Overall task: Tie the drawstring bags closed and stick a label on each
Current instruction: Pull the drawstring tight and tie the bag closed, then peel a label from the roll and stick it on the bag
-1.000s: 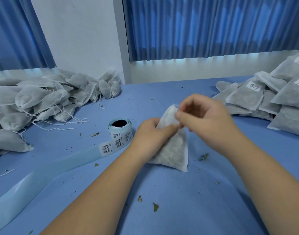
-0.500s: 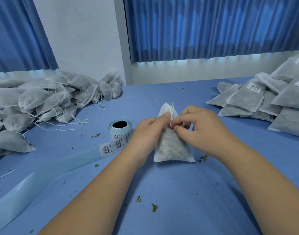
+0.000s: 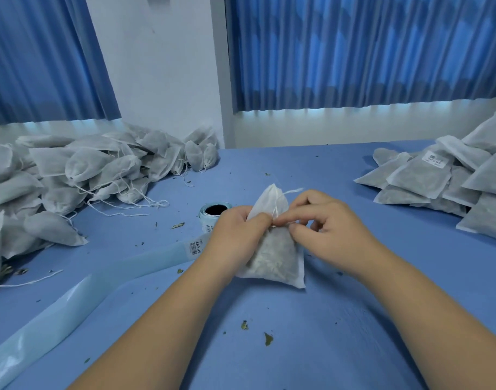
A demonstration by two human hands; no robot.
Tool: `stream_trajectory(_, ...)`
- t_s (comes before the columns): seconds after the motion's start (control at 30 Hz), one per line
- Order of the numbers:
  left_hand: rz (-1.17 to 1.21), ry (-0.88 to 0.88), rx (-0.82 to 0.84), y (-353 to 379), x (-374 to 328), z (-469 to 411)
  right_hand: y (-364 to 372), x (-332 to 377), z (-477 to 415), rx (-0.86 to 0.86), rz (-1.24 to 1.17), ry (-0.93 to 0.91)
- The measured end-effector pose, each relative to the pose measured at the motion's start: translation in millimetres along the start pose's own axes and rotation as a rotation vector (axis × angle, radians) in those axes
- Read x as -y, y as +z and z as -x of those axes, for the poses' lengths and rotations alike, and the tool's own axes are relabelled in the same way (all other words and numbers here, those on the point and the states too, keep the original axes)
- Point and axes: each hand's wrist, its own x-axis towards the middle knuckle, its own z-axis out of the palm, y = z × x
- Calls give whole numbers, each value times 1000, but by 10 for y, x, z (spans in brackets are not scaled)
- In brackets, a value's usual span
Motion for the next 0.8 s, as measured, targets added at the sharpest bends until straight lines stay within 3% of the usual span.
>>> stream_trajectory(0.2,-47,-53,-199,-523,162,297,259,209,45,28,-174,-2)
stream_trajectory(0.47,-187,-118,-545,-1114,498,524,717,304,-253,5,-110,202)
stream_trajectory(0.67,-233,-123,-612,-1207,670,570,1153,433,-400,61,-110,190)
stream_trajectory(0.8,-244,-78,-633,-1187,696,557,1372,367,-261,266,97,99)
